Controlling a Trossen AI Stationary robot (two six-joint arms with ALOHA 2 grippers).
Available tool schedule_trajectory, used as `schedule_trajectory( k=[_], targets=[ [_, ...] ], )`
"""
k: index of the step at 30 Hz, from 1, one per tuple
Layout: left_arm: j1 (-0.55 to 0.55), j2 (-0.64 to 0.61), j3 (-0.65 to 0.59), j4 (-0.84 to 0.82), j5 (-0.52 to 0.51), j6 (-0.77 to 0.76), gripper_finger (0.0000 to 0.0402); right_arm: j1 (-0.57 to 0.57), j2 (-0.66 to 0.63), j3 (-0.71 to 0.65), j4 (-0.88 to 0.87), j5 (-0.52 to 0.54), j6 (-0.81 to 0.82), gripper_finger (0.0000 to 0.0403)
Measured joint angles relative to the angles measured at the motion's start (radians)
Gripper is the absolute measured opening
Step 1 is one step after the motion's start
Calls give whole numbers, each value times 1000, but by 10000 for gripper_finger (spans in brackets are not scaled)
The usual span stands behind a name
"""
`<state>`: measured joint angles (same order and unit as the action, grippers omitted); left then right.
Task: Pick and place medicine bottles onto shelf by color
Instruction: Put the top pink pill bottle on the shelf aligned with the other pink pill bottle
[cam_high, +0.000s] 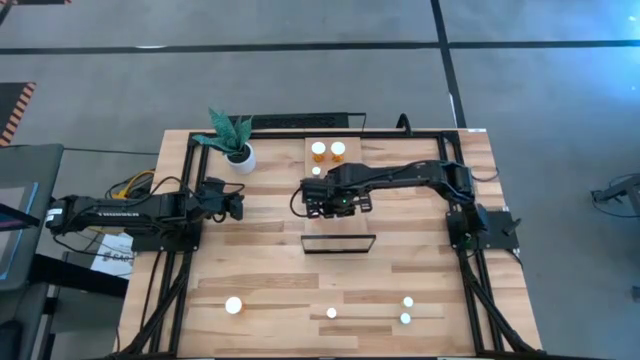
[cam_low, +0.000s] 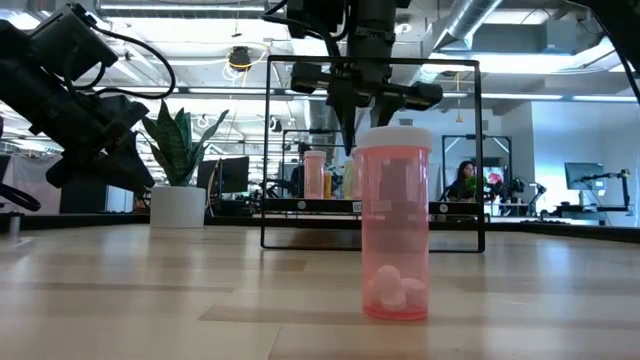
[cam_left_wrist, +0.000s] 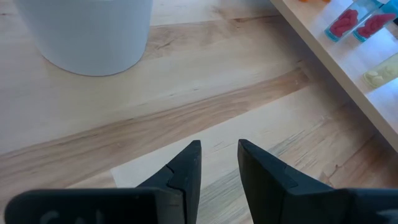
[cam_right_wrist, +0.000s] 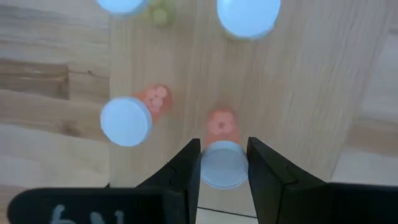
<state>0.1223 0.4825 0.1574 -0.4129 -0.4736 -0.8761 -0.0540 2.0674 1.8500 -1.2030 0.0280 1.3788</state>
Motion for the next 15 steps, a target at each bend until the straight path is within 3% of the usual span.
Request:
schedule_trajectory(
  k=[15],
  targets=[
    [0,0,0,0,0,0,91,-1,0,0,12,21,-30,119]
  ],
)
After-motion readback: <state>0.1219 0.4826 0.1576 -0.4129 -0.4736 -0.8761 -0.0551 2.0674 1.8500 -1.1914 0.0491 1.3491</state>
